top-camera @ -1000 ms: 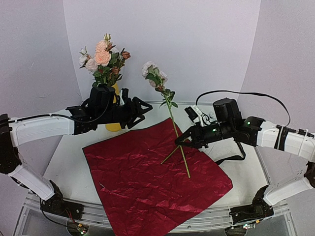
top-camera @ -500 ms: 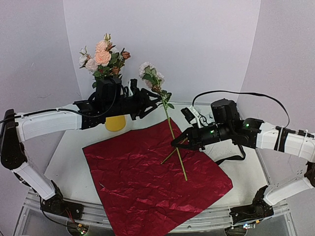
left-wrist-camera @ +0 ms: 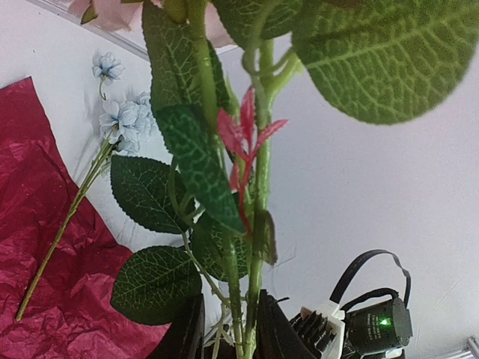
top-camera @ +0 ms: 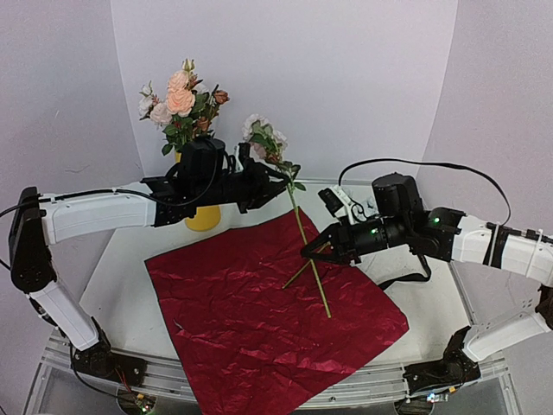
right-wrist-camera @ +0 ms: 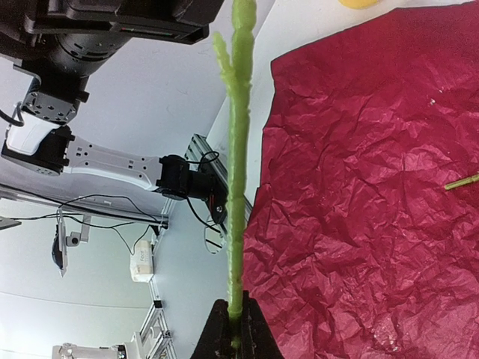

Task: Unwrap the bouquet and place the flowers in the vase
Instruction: Pick up the fake flower from the wrapping paper, then insert the fake flower into the vase.

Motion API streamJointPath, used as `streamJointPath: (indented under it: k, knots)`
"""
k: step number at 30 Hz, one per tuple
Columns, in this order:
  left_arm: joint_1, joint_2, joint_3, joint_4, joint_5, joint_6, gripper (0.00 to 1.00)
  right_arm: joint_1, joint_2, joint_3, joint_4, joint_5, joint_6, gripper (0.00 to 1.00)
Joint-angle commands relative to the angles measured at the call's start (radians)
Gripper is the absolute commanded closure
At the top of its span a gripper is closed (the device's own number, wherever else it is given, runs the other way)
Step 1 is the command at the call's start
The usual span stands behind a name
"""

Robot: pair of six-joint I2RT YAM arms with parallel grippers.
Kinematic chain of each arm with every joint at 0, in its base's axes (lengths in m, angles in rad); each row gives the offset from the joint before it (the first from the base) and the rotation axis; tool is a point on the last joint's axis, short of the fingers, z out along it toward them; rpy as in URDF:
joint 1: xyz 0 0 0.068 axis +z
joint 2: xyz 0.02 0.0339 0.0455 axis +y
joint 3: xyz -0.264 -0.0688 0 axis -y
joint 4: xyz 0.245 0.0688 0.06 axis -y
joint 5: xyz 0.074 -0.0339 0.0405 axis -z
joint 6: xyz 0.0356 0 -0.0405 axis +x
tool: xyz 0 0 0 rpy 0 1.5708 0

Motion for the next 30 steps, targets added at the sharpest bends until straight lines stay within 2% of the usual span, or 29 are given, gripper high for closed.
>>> streamJointPath:
  k: [1, 5, 10, 14, 18, 19, 23, 26, 28, 30]
  knots:
    - [-0.005, 0.010, 0.055, 0.032, 0.006, -0.009, 0.74, 0.006, -0.038, 0.013, 0.049, -0.036, -0.019, 1.00]
    - [-0.006, 0.022, 0.065, 0.032, 0.016, -0.007, 0.75, 0.007, -0.038, 0.011, 0.047, -0.036, -0.022, 1.00]
    - [-0.009, 0.033, 0.069, 0.031, 0.033, -0.005, 0.82, 0.006, -0.038, 0.006, 0.047, -0.039, -0.026, 1.00]
    - [-0.010, 0.037, 0.069, 0.031, 0.043, -0.001, 0.80, 0.006, -0.038, 0.002, 0.047, -0.038, -0.028, 1.00]
    - [-0.011, 0.032, 0.066, 0.031, 0.040, 0.012, 0.92, 0.005, -0.039, -0.002, 0.047, -0.034, -0.030, 0.99]
    - [-0.010, 0.028, 0.063, 0.031, 0.037, 0.016, 0.94, 0.005, -0.041, -0.003, 0.045, -0.029, -0.030, 0.96]
    - [-0.010, 0.001, 0.041, 0.027, 0.009, 0.059, 1.00, 0.006, -0.053, -0.010, 0.025, 0.002, -0.041, 0.74]
    - [-0.010, -0.032, 0.013, 0.016, -0.014, 0.095, 1.00, 0.006, -0.065, -0.021, 0.014, 0.024, -0.046, 0.59]
    - [-0.010, -0.056, -0.001, -0.004, -0.032, 0.122, 1.00, 0.005, -0.068, -0.030, 0.007, 0.035, -0.048, 0.43]
    - [-0.010, -0.080, -0.006, -0.051, -0.052, 0.162, 1.00, 0.006, -0.068, -0.037, -0.003, 0.048, -0.046, 0.35]
